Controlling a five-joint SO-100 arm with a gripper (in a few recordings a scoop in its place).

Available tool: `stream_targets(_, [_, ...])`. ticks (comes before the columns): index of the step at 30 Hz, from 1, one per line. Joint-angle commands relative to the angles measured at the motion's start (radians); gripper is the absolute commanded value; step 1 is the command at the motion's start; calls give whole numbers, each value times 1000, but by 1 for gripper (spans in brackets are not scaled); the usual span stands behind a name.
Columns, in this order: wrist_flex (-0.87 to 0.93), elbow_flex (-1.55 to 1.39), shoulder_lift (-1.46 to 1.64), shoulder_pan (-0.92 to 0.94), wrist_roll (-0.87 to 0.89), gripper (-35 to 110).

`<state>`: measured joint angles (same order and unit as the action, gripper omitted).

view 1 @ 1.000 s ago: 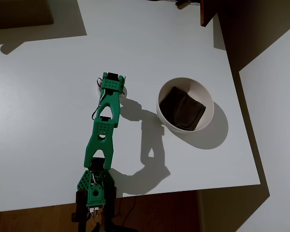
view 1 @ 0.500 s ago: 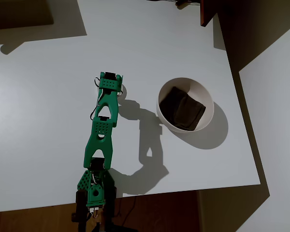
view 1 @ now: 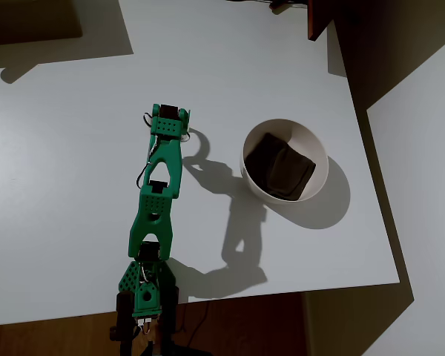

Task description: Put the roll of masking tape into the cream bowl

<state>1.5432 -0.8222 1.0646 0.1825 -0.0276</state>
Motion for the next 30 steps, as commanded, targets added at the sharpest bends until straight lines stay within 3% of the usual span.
stream_targets(1, [48,31,301,6,-2,-8])
stream_targets(17, [184,25,841,44,21,-8])
stream_targets(23, [183,23,989,216,14,-8])
stream_targets(30, [123,21,943,534,-23,-8])
